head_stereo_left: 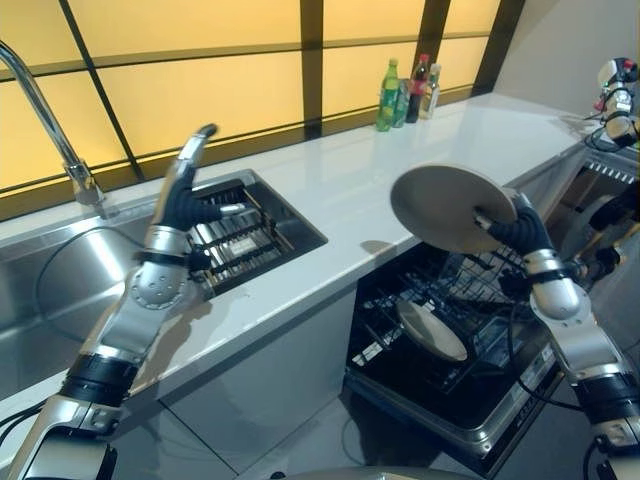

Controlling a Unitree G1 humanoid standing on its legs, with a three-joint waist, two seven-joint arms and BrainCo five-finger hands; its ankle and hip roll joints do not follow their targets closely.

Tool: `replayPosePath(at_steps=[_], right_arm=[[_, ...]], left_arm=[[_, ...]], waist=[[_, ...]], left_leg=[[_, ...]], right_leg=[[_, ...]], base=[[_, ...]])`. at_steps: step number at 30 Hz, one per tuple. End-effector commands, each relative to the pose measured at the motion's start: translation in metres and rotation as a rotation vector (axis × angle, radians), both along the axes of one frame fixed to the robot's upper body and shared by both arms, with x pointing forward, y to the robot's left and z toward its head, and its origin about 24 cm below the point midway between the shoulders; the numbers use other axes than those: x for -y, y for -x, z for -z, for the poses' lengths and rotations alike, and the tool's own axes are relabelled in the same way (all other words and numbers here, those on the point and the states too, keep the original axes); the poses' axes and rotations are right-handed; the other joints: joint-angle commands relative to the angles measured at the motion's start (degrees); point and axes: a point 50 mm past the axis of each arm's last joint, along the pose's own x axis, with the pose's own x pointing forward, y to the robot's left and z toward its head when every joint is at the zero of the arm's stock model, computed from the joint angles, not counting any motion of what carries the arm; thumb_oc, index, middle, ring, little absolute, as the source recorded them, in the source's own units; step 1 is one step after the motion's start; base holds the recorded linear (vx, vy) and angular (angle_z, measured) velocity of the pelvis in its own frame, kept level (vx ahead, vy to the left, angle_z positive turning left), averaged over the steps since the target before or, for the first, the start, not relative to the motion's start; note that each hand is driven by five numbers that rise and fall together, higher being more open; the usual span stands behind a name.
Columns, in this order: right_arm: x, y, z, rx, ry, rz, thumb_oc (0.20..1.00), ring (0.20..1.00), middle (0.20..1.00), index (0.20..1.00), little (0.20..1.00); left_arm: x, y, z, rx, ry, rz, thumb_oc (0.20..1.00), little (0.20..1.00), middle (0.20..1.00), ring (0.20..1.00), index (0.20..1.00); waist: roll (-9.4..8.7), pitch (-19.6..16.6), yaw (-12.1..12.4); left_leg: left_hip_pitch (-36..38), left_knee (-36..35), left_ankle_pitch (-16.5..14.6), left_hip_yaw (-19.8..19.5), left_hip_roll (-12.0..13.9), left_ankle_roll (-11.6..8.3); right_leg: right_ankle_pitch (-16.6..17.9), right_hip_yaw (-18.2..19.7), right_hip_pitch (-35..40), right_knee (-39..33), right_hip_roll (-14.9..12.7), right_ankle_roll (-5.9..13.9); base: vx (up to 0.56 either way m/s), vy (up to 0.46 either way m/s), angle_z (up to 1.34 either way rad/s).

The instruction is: Pick up plates and place into dishwasher.

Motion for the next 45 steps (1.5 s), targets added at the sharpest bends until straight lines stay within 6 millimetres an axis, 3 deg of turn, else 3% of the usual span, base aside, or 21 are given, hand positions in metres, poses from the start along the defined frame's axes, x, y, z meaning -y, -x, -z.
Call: replayPosePath(at_steps=[1, 7, 13, 21, 27, 33, 45], right_arm=[[0.020, -0.005, -0.034, 0.122, 0.131, 0.121, 0.200, 0.200, 0.200, 0.200, 0.200], [0.059, -0.008, -0.042, 0.056, 0.299, 0.382, 0.200, 0.200, 0.200, 0.200, 0.200], [0.092, -0.030, -0.085, 0.051, 0.325, 0.571, 0.200, 0.200, 0.200, 0.200, 0.200], [0.115, -0.039, -0.123, 0.029, 0.384, 0.743, 0.200, 0.200, 0.200, 0.200, 0.200], [0.122, -0.041, -0.139, 0.008, 0.365, 0.789, 0.200, 0.200, 0.200, 0.200, 0.200], [0.120, -0.050, -0.136, -0.084, 0.327, 0.750, 0.200, 0.200, 0.200, 0.200, 0.200], [0.101, -0.072, -0.103, -0.287, 0.340, 0.594, 0.200, 0.200, 0.200, 0.200, 0.200]], left_arm=[[-0.008, 0.000, -0.009, -0.047, 0.107, 0.064, 1.000, 1.000, 1.000, 1.000, 1.000], [0.029, 0.012, 0.013, -0.307, 0.283, 0.422, 1.000, 1.000, 1.000, 1.000, 1.000], [0.060, 0.020, 0.014, -0.394, 0.325, 0.752, 1.000, 1.000, 1.000, 1.000, 1.000], [0.059, 0.019, -0.005, -0.338, 0.325, 0.813, 1.000, 1.000, 1.000, 1.000, 1.000], [0.062, 0.018, -0.021, -0.287, 0.291, 0.846, 1.000, 1.000, 1.000, 1.000, 1.000], [0.067, 0.014, -0.033, -0.264, 0.288, 0.869, 1.000, 1.000, 1.000, 1.000, 1.000], [0.073, 0.011, -0.048, -0.178, 0.297, 0.887, 1.000, 1.000, 1.000, 1.000, 1.000]], waist=[[0.03, 1.90, -0.20], [0.11, 4.55, 1.37], [1.31, 9.99, 3.78], [3.85, 15.94, 4.46], [5.21, 18.56, 4.39], [6.11, 19.61, 4.39], [7.44, 21.07, 5.21]], left_leg=[[3.08, 0.51, -8.81, 1.54, -3.15, 2.29], [1.29, 0.51, -8.09, 1.15, -2.84, 2.09], [-2.91, 0.51, -7.00, 0.34, -2.68, 1.73], [-8.57, 0.51, -4.57, 0.13, -2.93, 1.31], [-11.90, 0.51, -3.64, -0.21, -3.31, 1.01], [-13.74, 0.51, -3.03, -0.19, -3.64, 0.76], [-15.00, 0.51, -2.36, 0.25, -4.10, 0.60]], right_leg=[[-6.68, 1.20, 3.82, 0.53, -1.82, 5.59], [-5.97, 0.89, 2.32, 0.53, -1.75, 5.68], [-5.28, 0.08, -0.99, 0.53, -1.96, 5.69], [-3.25, -0.60, -6.16, 0.53, -2.35, 5.38], [-2.40, -1.60, -9.75, 0.75, -2.65, 5.08], [-2.26, -2.80, -11.83, 1.21, -3.00, 4.88], [-2.16, -4.13, -13.47, 1.73, -3.61, 4.68]], base=[[0.00, -0.033, -0.04], [-0.06, -0.055, 0.01], [-0.18, -0.081, -0.01], [-0.12, -0.051, 0.04], [-0.09, -0.036, 0.07], [-0.07, -0.013, 0.04], [-0.04, -0.013, 0.00]])
